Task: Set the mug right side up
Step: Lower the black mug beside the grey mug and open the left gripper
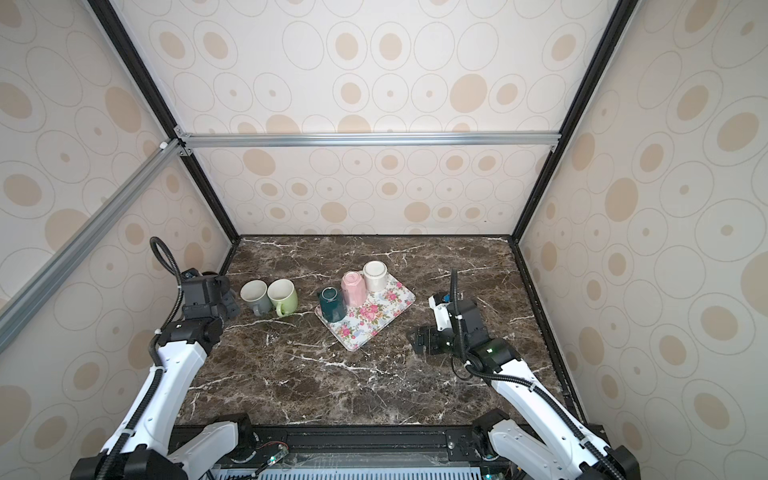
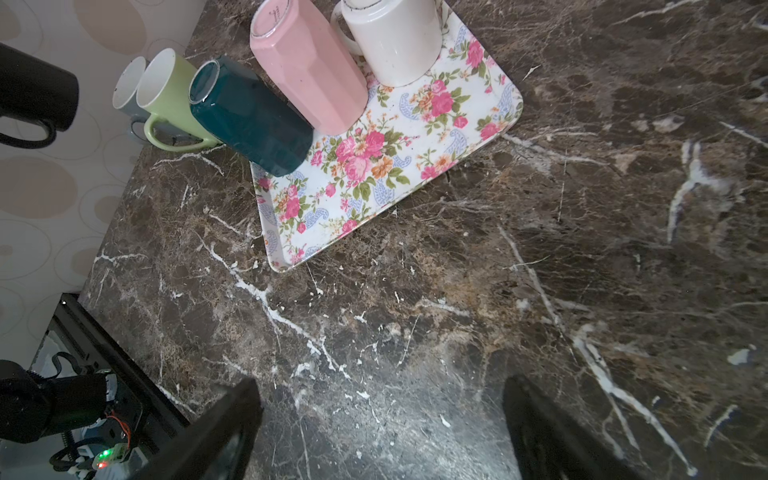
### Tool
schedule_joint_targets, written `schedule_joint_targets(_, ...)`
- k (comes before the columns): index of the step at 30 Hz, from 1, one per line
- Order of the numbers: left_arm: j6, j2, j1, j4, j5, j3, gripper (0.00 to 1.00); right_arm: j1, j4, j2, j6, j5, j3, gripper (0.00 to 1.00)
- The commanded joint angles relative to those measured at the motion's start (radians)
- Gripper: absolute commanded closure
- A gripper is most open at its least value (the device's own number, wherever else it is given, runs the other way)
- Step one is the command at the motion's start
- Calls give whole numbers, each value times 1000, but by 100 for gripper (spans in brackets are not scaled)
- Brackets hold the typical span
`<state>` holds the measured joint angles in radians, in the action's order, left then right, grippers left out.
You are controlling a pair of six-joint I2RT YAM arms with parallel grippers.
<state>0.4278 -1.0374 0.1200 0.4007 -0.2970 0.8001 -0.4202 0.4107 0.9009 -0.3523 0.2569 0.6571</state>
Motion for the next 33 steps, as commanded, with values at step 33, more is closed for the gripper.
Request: schedule_joint_targets(33, 105, -98, 20, -462, -71, -223, 100, 11, -28, 54, 3, 11, -45, 6)
